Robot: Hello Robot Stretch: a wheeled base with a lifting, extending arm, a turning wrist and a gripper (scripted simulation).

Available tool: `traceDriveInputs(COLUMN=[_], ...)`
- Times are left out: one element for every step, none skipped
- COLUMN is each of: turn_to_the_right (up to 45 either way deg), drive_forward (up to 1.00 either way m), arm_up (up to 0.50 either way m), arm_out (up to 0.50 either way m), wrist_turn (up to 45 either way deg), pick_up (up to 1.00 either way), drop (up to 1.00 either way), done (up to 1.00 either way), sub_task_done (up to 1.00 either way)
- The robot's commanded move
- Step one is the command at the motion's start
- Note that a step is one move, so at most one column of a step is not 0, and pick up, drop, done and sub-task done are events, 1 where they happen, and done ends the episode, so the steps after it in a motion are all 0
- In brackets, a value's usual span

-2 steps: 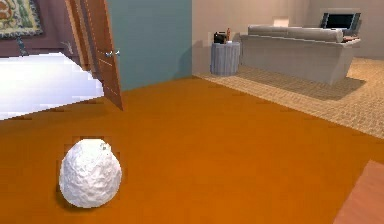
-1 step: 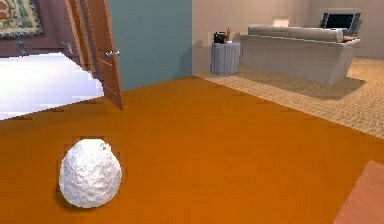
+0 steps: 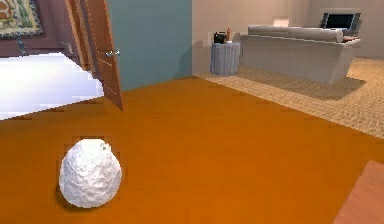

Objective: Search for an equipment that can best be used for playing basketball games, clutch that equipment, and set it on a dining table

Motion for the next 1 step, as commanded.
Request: traceDriveInputs(turn_to_the_right=[0.0], drive_forward=[0.0], arm_up=[0.0], arm_out=[-0.08], wrist_turn=[0.0], pick_up=[0.0], drop=[0.0], done=[0.0], sub_task_done=[0.0])
